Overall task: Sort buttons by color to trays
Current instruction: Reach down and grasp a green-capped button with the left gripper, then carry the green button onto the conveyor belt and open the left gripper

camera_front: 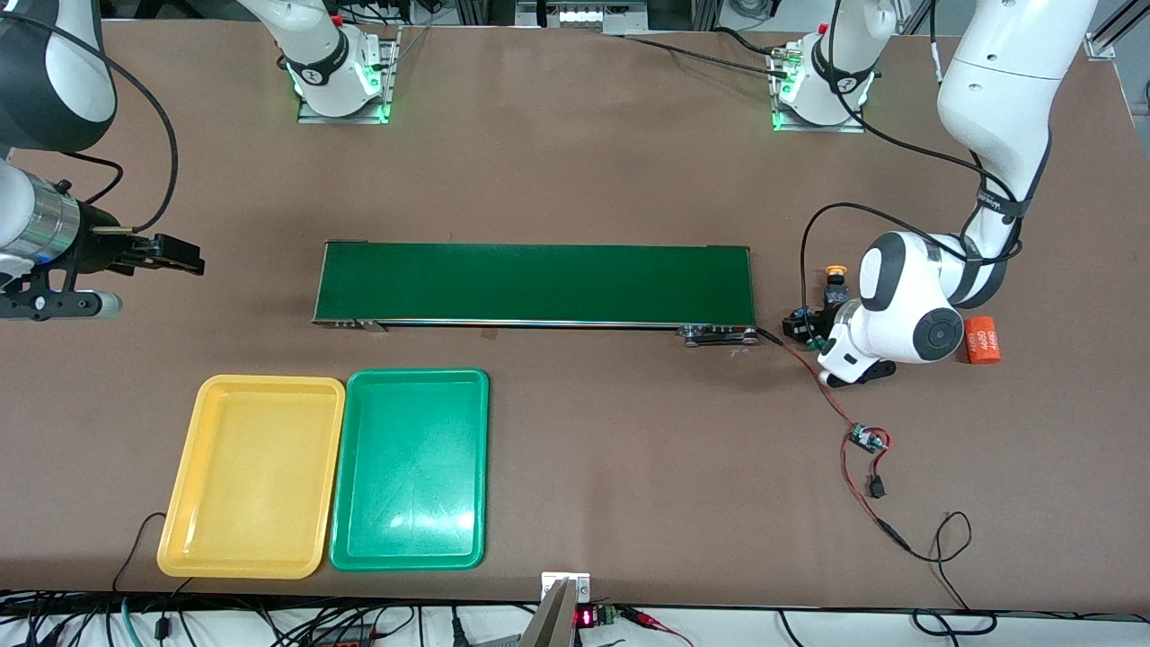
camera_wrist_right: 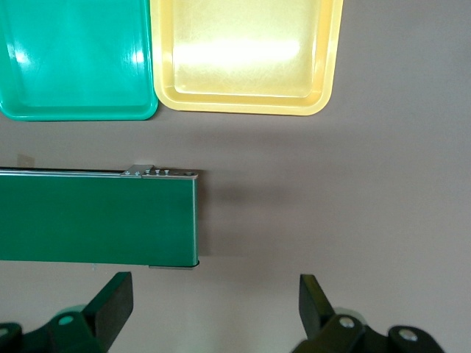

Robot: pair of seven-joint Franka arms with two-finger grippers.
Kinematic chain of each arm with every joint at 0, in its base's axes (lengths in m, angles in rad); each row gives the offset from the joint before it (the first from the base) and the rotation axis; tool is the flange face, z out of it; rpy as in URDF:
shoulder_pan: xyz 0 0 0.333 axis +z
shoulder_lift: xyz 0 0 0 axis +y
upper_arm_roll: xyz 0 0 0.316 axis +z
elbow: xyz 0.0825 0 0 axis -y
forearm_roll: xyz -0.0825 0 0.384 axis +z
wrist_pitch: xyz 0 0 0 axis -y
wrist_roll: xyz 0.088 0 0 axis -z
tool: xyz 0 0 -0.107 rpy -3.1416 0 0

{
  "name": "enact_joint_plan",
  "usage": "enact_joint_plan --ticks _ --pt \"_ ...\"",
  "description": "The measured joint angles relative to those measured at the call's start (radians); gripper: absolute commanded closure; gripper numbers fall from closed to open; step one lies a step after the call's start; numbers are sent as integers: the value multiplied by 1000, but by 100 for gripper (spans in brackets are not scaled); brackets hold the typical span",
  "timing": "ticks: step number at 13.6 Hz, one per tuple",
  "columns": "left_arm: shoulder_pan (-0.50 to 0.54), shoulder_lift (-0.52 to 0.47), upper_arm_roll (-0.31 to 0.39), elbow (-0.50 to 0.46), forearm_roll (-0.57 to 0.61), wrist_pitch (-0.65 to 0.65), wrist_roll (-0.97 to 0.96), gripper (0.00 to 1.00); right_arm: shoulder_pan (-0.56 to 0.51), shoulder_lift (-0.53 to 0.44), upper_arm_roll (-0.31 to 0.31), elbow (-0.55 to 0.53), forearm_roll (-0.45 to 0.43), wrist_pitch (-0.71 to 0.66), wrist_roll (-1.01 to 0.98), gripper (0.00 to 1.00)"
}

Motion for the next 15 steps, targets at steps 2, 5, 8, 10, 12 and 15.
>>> enact_joint_plan --ticks 2,5,8,10,12,15 --pt "0 0 0 0 0 6 0 98 0 0 0 0 0 0 0 0" --pt "0 -6 0 0 0 23 0 100 0 0 0 0 0 0 0 0" --pt "0 -76 -4 8 0 30 0 100 2 0 0 0 0 0 0 0" --pt "-2 -178 -35 10 0 7 0 100 3 0 0 0 0 0 0 0" --pt "-26 -274 -58 8 0 -29 -3 100 3 0 0 0 0 0 0 0" --pt "-119 -304 -91 -18 0 -113 -74 100 4 0 0 0 0 0 0 0"
